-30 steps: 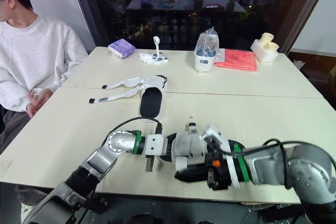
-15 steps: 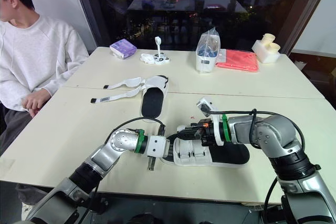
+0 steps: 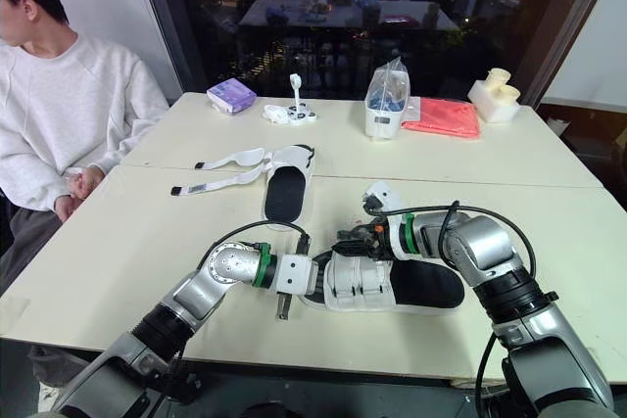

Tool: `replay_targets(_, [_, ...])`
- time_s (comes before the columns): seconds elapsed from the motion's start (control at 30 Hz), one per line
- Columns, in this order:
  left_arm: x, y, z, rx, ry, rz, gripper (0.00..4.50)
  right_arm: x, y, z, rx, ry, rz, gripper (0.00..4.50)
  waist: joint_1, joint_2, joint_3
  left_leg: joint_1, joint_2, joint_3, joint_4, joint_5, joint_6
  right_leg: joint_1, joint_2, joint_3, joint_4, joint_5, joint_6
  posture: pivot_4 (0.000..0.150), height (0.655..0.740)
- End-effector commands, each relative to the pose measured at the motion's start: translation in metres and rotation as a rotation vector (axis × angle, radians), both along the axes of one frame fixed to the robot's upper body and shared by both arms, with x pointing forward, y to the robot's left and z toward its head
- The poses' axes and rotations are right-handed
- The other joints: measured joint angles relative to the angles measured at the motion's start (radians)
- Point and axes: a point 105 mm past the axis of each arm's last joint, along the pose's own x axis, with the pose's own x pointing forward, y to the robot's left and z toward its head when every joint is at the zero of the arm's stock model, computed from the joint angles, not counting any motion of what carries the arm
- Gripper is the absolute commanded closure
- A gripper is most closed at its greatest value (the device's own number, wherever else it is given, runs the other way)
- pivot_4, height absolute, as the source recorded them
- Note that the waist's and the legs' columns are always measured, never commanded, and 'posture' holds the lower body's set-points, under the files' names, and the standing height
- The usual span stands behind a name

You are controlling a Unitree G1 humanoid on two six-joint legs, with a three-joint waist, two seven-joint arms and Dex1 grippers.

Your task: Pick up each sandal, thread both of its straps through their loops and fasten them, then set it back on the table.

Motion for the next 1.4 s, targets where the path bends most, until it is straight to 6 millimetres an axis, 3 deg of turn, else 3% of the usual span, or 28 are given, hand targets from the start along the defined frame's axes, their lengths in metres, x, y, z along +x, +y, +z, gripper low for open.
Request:
replay_targets(0.03, [-0.021,0.015,-0.067,0.225,0.168,0.009,4.50,0.011,0.005,-0.003,-0.082,-0.083,0.018,0.50,-0.001,0.000,0.000,0.000,0.000,0.000,0.000,0.000,0.000,0.000,0.000,0.000,0.000,0.000,0.000,0.150,0.7400])
replay_targets(0.4, [-0.019,0.018,-0.066,0.209,0.174,0.041,4.50,0.054,0.000,-0.022,-0.426,-0.327,0.095,0.50,-0.001,0.001,-0.001,0.000,0.000,0.000,0.000,0.002,-0.003,0.000,0.002,0.000,0.001,0.000,0.000,0.150,0.7400])
replay_targets(0.47, [-0.018,0.019,-0.066,0.209,0.169,0.047,4.50,0.058,-0.003,-0.016,-0.461,-0.381,0.115,0.50,-0.002,0.001,-0.001,0.000,-0.001,0.000,0.000,0.002,-0.004,0.000,0.002,0.000,0.001,0.000,0.000,0.150,0.7400])
replay_targets(0.63, [-0.011,0.023,-0.062,0.164,0.176,0.102,4.50,0.064,-0.009,0.043,-0.393,-0.593,0.059,0.50,-0.002,0.003,0.000,0.000,-0.001,0.000,0.000,0.003,-0.005,0.000,0.002,0.001,0.000,0.000,0.000,0.150,0.7400])
replay_targets(0.73, [-0.003,0.023,-0.047,0.070,0.196,0.144,4.50,0.055,-0.032,0.082,-0.403,-0.796,-0.013,0.50,-0.003,0.004,0.000,0.000,-0.001,0.000,0.000,0.003,-0.005,0.000,0.002,0.001,0.000,0.000,0.000,0.150,0.7400])
replay_targets(0.87, [0.005,0.025,-0.026,-0.059,0.236,0.183,4.50,0.033,-0.058,0.091,-0.501,-1.012,-0.014,0.50,-0.006,0.003,0.001,0.000,-0.001,0.000,-0.002,0.003,-0.006,-0.002,0.002,0.001,0.000,-0.001,0.001,0.150,0.7400])
replay_targets(1.03, [0.011,0.042,0.004,-0.122,0.199,0.187,4.50,-0.004,-0.083,0.071,-0.674,-1.201,0.164,0.50,-0.034,0.004,0.010,-0.002,0.000,0.003,-0.005,0.006,-0.007,-0.002,0.003,0.001,0.003,-0.001,0.003,0.150,0.7400])
replay_targets(1.2, [0.016,0.060,0.036,-0.173,0.173,0.205,4.50,-0.042,-0.087,0.050,-0.758,-1.399,0.430,0.50,-0.063,0.002,0.025,-0.003,0.003,0.009,-0.009,0.012,-0.013,-0.011,0.005,0.007,0.013,-0.002,0.004,0.150,0.7400])
replay_targets(1.4, [0.021,0.078,0.061,-0.217,0.190,0.254,4.50,-0.059,-0.078,0.032,-0.693,-1.542,0.603,0.50,-0.077,-0.001,0.034,-0.001,0.004,0.011,-0.015,0.016,-0.018,-0.013,0.007,0.010,0.013,-0.003,0.004,0.150,0.7400])
